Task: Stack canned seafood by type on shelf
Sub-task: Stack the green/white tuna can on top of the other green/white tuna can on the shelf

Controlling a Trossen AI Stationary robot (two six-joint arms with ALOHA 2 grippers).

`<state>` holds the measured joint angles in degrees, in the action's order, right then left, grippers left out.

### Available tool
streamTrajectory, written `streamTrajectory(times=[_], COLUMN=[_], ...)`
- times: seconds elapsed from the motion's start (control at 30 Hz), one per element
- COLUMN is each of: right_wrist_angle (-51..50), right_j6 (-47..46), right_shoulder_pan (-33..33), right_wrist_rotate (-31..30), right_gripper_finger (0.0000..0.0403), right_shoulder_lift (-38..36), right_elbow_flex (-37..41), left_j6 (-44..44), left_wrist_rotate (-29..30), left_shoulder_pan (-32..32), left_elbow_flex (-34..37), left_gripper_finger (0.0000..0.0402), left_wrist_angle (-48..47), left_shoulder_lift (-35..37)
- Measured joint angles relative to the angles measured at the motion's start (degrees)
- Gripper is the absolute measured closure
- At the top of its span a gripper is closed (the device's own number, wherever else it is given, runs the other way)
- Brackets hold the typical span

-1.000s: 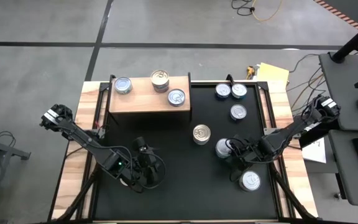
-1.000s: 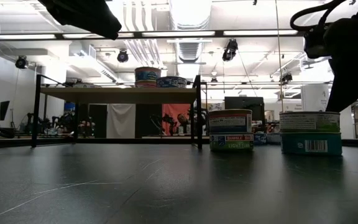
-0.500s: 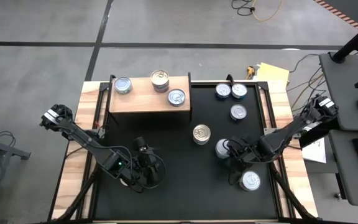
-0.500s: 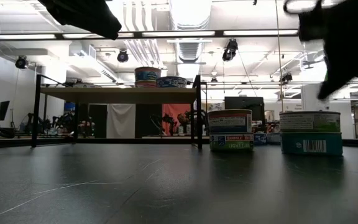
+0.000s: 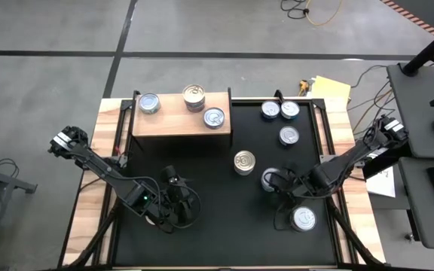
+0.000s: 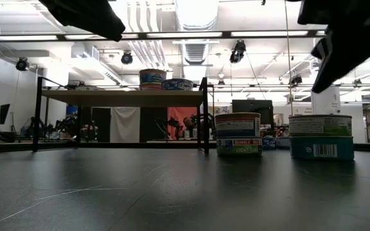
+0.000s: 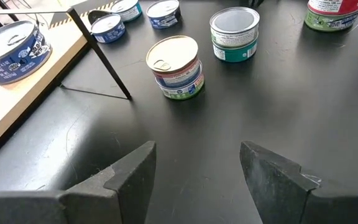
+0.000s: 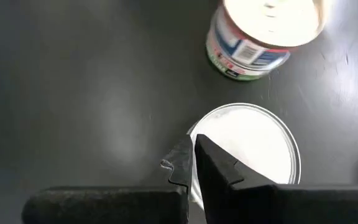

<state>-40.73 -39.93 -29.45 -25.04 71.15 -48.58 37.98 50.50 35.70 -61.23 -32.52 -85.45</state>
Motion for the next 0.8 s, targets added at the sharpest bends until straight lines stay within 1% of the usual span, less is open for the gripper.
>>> streamTrajectory(times=[0.1,0.17,0.37,0.5,0.67,0.8], right_wrist_angle=[0.8,0.7,0.7,0.7,0.7,0.8], right_j6=[6.1,8.0,7.6,6.7,6.1,6.5], right_shoulder_pan=[0.0,0.1,0.1,0.1,0.1,0.1], right_wrist_rotate=[0.0,-0.1,0.0,0.0,0.0,0.0], right_gripper_finger=[0.0378,0.0364,0.0307,0.0278,0.0261,0.0262], right_shoulder_lift=[1.6,2.8,6.3,7.7,7.4,7.3], right_elbow_flex=[0.0,0.0,0.0,-0.1,-0.4,-0.7], left_j6=[0.0,0.0,0.0,0.0,0.0,0.0], left_wrist_rotate=[0.0,0.0,0.0,0.0,0.0,0.0], left_shoulder_pan=[0.0,0.0,0.0,-0.1,-0.1,-0.1], left_elbow_flex=[0.0,0.0,0.0,0.0,0.0,0.0], left_gripper_finger=[0.0184,0.0184,0.0184,0.0184,0.0184,0.0184], left_wrist_angle=[0.0,0.0,0.0,0.0,0.0,0.0], left_shoulder_lift=[0.0,0.0,0.0,0.0,0.0,0.0])
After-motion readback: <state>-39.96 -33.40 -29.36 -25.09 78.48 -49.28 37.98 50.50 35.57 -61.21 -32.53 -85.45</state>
